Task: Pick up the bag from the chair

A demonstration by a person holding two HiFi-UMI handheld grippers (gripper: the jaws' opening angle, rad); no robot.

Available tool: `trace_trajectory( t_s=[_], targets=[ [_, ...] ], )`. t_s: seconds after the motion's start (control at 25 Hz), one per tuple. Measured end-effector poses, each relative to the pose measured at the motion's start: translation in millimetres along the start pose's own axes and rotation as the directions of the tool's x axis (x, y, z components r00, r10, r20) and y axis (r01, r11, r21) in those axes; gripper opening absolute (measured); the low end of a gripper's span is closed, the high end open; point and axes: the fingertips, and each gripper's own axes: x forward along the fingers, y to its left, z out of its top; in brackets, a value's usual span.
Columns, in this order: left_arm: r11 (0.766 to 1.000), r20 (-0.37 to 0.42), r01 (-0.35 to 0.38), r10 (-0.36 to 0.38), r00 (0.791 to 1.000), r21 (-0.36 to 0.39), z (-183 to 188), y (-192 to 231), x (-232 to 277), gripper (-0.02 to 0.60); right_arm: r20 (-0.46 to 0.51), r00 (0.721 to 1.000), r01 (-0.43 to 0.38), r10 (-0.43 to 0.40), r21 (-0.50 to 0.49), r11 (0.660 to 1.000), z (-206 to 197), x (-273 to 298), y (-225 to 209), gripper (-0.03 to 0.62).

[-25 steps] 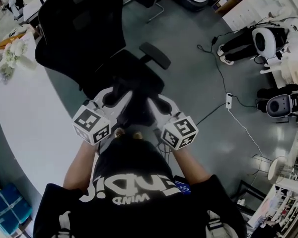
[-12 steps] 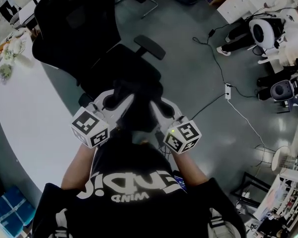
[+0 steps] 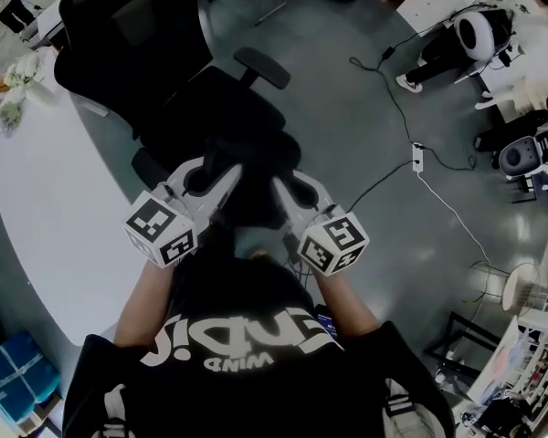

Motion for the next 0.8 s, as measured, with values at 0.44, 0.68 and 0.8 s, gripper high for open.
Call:
trace_trajectory(
  t_s=[0.44, 0.68, 0.8],
  targets=[
    [0.999, -0.013, -0.041, 0.041, 0.999, -0.014, -33, -94, 4, 0.034, -0.027, 0.999, -0.040, 0.040, -0.019, 0.999, -26, -95, 4, 0.032],
    [1.000, -0.054, -0.020, 0.019, 0.998, -0.016, -55, -122, -1, 0.034, -0.032, 0.999, -0.007, 0.007, 0.003, 1.000, -47, -123, 11, 0.032],
    [1.000, -0.074, 0.007, -0.007, 0.997, -0.004, -62, -124, -5, 0.034, -0.031, 0.999, 0.013, -0.013, 0.011, 1.000, -56, -126, 15, 0.032]
  ],
)
